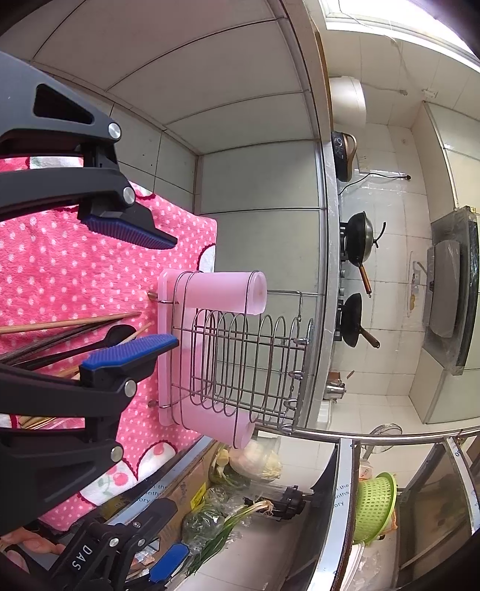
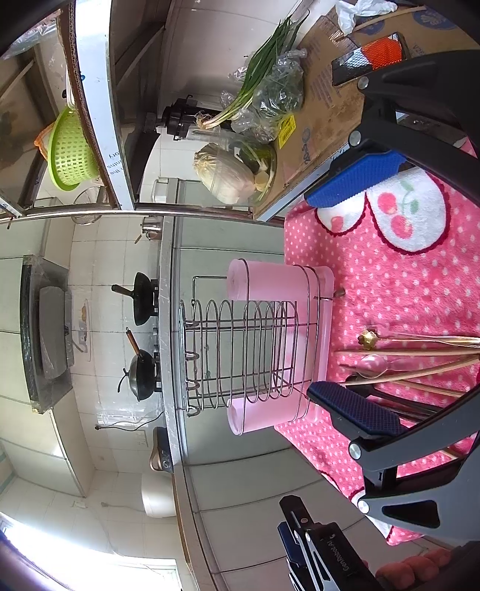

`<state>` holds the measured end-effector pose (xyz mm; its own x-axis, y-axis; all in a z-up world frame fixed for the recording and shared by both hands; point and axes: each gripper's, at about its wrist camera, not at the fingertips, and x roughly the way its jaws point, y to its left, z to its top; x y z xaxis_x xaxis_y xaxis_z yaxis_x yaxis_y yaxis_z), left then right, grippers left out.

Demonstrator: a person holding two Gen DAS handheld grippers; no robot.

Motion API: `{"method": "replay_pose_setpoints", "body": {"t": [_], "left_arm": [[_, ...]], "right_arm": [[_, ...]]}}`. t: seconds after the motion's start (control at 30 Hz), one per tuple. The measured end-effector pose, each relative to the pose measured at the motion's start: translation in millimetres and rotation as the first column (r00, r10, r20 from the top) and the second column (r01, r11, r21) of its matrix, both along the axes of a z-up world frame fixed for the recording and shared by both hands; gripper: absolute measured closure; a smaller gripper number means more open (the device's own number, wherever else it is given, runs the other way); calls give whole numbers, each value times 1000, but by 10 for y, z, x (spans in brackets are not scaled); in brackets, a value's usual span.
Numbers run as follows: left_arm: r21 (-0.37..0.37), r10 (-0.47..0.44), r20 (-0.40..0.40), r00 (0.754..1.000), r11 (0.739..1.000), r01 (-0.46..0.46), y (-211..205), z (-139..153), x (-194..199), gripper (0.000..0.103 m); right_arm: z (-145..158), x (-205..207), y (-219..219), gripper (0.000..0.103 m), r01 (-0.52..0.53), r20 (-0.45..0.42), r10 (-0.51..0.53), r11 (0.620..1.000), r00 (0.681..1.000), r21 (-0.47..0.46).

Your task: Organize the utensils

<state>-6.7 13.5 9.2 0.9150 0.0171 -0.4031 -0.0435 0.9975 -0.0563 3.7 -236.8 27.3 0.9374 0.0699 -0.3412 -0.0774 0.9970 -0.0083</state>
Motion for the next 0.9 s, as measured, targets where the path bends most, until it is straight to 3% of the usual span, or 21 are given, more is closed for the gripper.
{"method": "replay_pose_setpoints", "body": {"t": [0.53,0.77,0.9], "left_arm": [[1,-9,-26,1000,1000,9,-21,-30,55,56],[-9,-14,-72,997,1000,13,-26,-134,180,56],[-40,-33,-108,994,999,29,26,-190,270,56]], "right_arm": [[-38,34,-2,7,-20,-20,20,1000,1000,2],[-116,39,43,7,-15,1,15,999,1000,-41],[-149,130,-25,7,-2,-30,1,1000,1000,-31]]}}
